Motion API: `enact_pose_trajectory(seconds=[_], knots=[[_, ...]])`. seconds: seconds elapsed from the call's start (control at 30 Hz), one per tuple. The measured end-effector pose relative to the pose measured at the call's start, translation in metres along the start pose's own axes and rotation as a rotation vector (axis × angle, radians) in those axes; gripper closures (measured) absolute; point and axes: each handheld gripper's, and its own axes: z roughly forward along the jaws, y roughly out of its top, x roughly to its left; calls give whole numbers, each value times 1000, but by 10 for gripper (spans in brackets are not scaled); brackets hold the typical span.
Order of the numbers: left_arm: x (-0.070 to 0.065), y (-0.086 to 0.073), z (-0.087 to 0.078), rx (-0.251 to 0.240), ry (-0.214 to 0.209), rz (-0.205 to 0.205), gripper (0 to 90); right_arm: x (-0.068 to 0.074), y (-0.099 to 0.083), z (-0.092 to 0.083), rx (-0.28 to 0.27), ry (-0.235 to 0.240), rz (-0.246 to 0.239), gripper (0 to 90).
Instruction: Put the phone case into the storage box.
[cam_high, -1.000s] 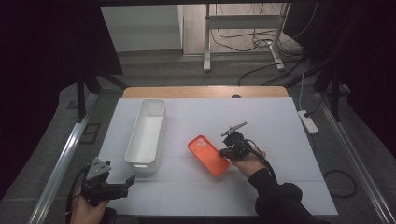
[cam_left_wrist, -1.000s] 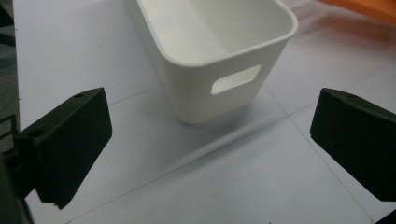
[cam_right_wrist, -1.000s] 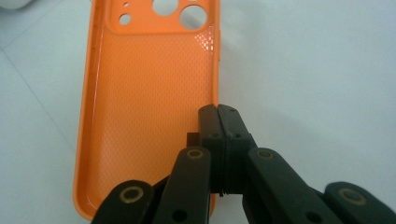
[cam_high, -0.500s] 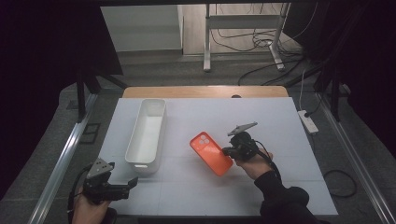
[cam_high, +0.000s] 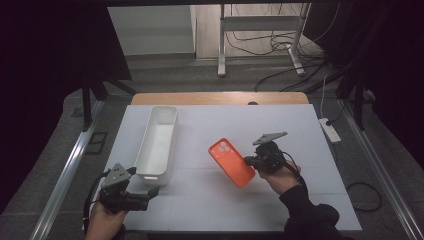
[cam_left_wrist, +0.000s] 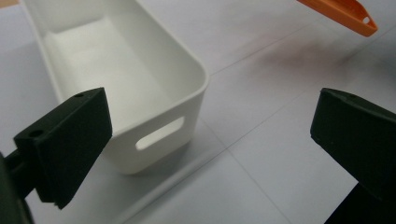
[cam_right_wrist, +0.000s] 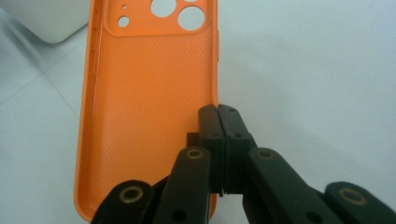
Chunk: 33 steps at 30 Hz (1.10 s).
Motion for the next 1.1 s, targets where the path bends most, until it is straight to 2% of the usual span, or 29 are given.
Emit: enact_pose_trajectory(seconds=[0.17,0.57,0.77,0.87,1.1], knots=[[-3,11,11,-14,-54,34,4,1,-3,-6,-12,-1,2,891],[-15,33,34,-52,-153,45,0,5,-6,-19,-42,-12,-8,892],[-20,44,44,-48,-184,61,0,7,-8,-24,-58,-17,-12,892],[-24,50,51,-39,-221,66,0,9,-9,-27,-66,-19,-13,892],[-31,60,66,-24,-268,76,0,13,-10,-32,-83,-23,-24,892]])
